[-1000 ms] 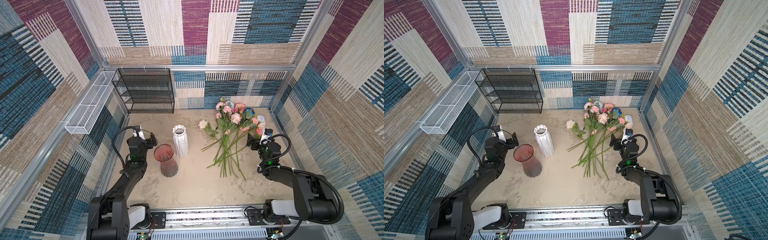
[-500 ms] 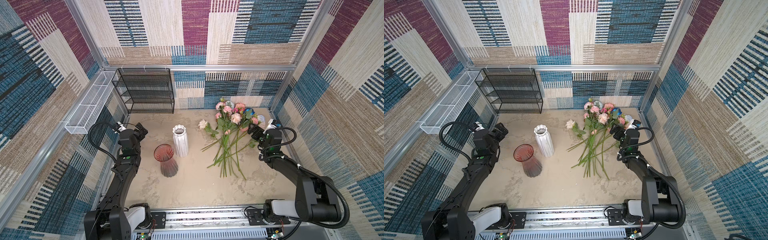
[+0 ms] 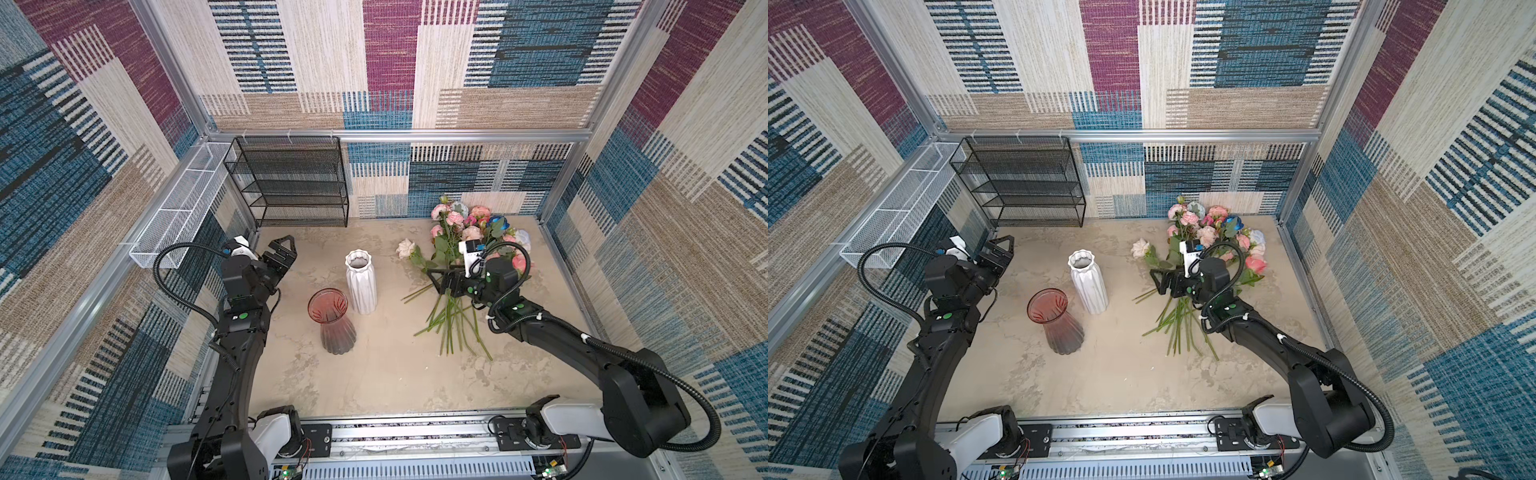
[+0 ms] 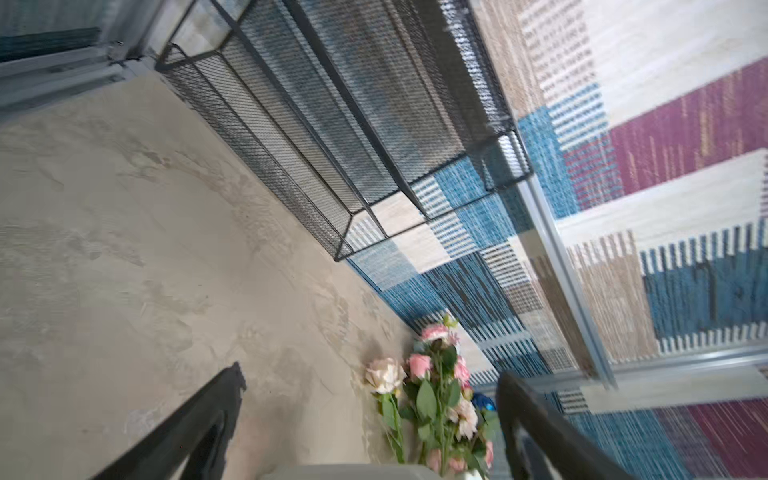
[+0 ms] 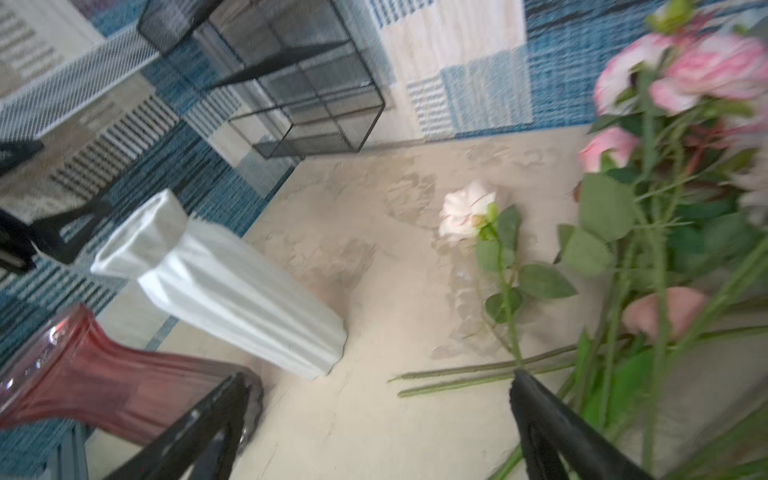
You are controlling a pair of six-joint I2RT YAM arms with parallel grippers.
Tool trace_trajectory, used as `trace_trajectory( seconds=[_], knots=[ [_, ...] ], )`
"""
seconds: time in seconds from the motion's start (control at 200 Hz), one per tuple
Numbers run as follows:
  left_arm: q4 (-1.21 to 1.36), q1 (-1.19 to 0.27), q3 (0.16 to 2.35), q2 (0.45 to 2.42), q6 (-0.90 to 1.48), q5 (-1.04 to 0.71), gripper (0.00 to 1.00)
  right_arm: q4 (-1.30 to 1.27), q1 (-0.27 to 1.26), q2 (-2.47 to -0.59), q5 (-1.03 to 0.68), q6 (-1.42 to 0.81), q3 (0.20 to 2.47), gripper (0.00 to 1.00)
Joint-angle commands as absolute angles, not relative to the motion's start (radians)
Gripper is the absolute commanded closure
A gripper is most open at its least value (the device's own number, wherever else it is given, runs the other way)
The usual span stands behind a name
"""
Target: Arrange the flowers into the vase
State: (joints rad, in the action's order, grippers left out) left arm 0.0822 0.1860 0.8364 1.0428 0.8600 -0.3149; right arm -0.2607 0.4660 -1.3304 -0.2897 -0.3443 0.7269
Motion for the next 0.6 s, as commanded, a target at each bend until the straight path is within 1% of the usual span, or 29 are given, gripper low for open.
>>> trace_trajectory(
  seconds=[0.0, 0.075, 0.165, 0.21, 0.255, 0.32, 0.431, 0.596],
  knots=[
    [-0.117, 0.187, 0.838, 1.003, 0.782, -0.326, 0.05, -0.232, 0.563, -1.362, -0.310, -0.259, 0.727, 0.00],
    [-0.189, 0.186, 0.816, 0.973, 0.771, -0.301, 0.08, -0.253, 0.644, -1.414, -0.293, -0.220, 0.729, 0.00],
    [-0.240, 0.187, 0.794, 0.953, 0.766, -0.295, 0.14, -0.316, 0.718, -1.491, -0.286, -0.202, 0.735, 0.00],
    [-0.245, 0.187, 0.784, 0.945, 0.763, -0.299, 0.18, -0.353, 0.756, -1.531, -0.258, -0.190, 0.739, 0.00],
    [-0.256, 0.187, 0.778, 0.941, 0.765, -0.301, 0.20, -0.388, 0.786, -1.578, -0.224, -0.180, 0.749, 0.00],
    [-0.259, 0.186, 0.772, 0.940, 0.768, -0.310, 0.24, -0.431, 0.803, -1.638, -0.203, -0.178, 0.762, 0.00],
    [-0.274, 0.186, 0.764, 0.944, 0.774, -0.317, 0.28, -0.496, 0.814, -1.745, -0.195, -0.181, 0.793, 0.04],
    [-0.291, 0.185, 0.752, 0.948, 0.780, -0.318, 0.31, -0.549, 0.823, -1.855, -0.140, -0.164, 0.844, 0.08]
  ],
)
